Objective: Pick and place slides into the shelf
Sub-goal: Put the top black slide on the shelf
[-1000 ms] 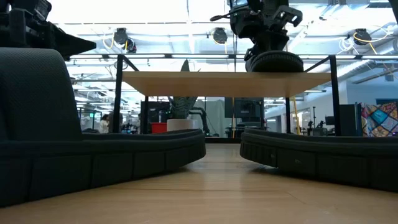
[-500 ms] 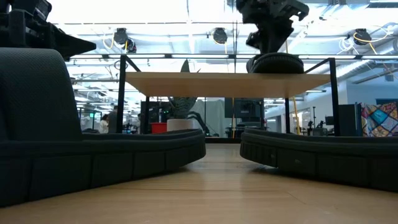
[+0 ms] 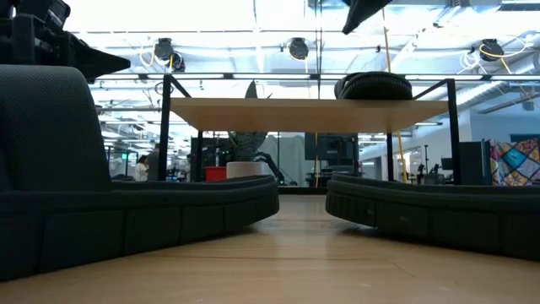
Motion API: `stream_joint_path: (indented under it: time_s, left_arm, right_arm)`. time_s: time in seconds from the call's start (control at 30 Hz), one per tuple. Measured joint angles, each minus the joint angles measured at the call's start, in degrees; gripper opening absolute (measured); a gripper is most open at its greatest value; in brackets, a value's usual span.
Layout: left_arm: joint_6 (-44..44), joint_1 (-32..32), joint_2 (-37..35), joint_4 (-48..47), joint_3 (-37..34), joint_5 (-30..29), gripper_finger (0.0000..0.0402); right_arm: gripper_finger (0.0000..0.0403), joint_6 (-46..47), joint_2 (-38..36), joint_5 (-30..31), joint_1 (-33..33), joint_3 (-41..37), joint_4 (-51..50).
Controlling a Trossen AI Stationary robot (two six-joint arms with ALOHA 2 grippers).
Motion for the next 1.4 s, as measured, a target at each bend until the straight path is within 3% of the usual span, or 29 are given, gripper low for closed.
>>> stream_joint_path:
  time_s: [0.07,0.13,0.37,0.63,0.87,1.03,1.4]
  left_arm:
    - [0.0,-0.01,0.0,-0.16,0.01,0.0,0.0001]
    - [-0.07,-0.01,0.0,-0.47,-0.01,0.0,0.0001]
    - [-0.09,0.01,0.0,-0.43,-0.01,0.0,0.0001]
    - [-0.11,-0.01,0.0,-0.38,-0.01,-0.02,0.0001]
    - [-0.11,-0.01,0.0,-0.35,-0.01,-0.13,0.0001]
    - [0.31,-0.01,0.0,-0.39,-0.01,-0.15,0.0001]
    - [0.22,-0.01,0.0,-1.04,-0.01,-0.13,0.0001]
  right_arm:
    - [0.001,4.36,-1.8,8.42,4.15,-4.77,2.33]
    - [0.0006,7.9,-4.02,13.1,7.69,-9.97,5.93]
    - [0.0001,13.15,-10.28,18.08,17.46,-25.22,22.72]
    - [0.0,15.24,-9.47,16.63,21.94,-32.07,32.66]
    - [0.0,17.83,-8.76,19.44,25.08,-32.89,32.37]
    - [0.0,19.48,-8.29,13.26,26.26,-32.89,32.95]
    - [0.0,23.53,-6.07,13.47,26.73,-32.83,29.31]
